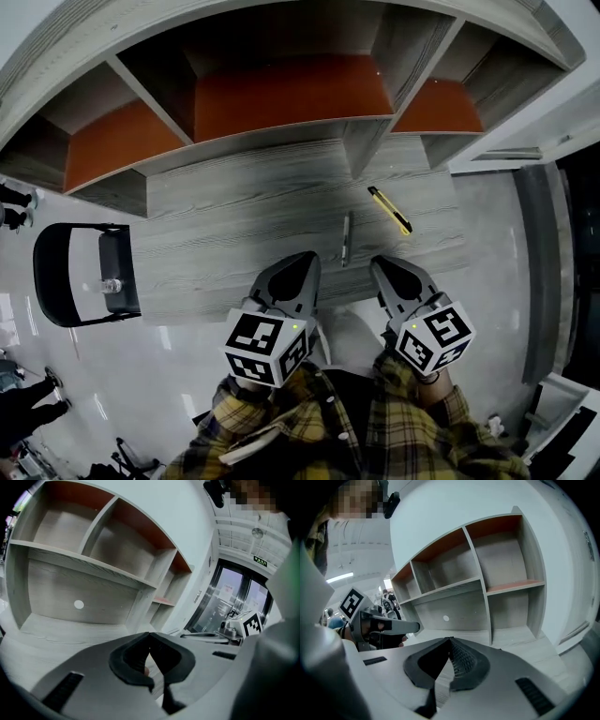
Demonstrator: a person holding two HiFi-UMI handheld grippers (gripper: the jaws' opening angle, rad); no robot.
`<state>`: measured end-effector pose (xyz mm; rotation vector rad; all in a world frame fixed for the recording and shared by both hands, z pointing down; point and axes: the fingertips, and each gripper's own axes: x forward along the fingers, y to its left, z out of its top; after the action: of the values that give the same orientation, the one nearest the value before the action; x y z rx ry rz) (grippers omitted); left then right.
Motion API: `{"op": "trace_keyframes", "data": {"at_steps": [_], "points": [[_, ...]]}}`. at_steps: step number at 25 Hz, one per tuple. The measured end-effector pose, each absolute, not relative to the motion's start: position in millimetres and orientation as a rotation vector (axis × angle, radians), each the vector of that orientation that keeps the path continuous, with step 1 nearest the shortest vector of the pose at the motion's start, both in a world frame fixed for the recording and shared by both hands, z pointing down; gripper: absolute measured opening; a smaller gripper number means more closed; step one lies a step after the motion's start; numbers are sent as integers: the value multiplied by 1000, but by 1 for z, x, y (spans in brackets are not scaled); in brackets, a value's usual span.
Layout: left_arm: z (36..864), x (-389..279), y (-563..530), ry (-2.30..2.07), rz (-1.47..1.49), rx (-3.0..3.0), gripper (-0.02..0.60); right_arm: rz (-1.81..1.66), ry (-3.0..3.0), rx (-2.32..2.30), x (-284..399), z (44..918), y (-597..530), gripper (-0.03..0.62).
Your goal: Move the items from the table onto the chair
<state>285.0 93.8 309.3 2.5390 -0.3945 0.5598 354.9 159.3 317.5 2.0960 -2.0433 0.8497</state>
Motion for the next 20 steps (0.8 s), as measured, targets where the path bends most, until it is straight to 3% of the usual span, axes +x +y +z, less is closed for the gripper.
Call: {"op": "trace_keyframes", "data": {"at_steps": [16,18,20], "points": [[375,344,110,-400,768,2482,9,905,-2023,2152,406,338,169,17],[392,351,111,-397,803,2448,34,920,-2007,2163,411,342,173,17],[410,358,111,-399,836,2409,103,938,-1988,2173,416,346,178,17]]}}
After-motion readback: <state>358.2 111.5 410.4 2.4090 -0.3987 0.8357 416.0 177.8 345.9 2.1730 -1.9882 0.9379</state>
